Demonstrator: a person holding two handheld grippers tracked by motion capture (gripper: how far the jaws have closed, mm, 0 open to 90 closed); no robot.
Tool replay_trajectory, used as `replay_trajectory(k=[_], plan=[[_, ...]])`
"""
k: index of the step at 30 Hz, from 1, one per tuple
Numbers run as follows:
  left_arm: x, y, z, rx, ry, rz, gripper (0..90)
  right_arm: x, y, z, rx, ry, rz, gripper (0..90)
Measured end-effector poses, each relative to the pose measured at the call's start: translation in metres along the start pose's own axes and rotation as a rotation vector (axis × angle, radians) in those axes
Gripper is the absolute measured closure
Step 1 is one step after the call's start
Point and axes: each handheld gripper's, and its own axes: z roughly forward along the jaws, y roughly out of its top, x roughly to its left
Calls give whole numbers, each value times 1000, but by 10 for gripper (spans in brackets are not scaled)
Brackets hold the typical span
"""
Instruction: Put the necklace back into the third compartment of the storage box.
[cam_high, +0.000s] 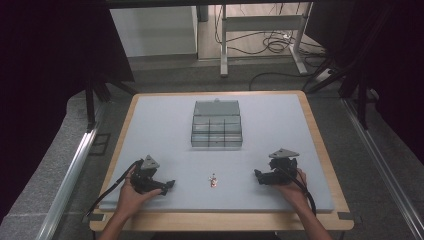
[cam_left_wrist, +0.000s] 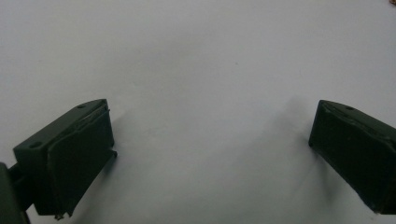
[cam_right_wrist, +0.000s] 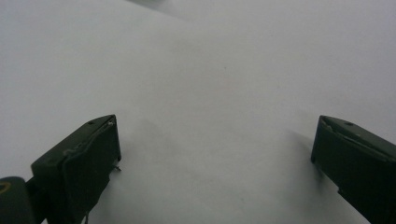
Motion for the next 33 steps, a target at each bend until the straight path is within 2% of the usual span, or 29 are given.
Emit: replay_trajectory(k=[6,28,33], plan=[[0,0,0,-1,1,1,0,5,-3,-4,-10,-16,13,50],[0,0,0,-1,1,0,0,5,-9,-15,-4,-35,34,113],[0,0,0,0,1,1,0,3,-8,-22,-40,-35,51,137]])
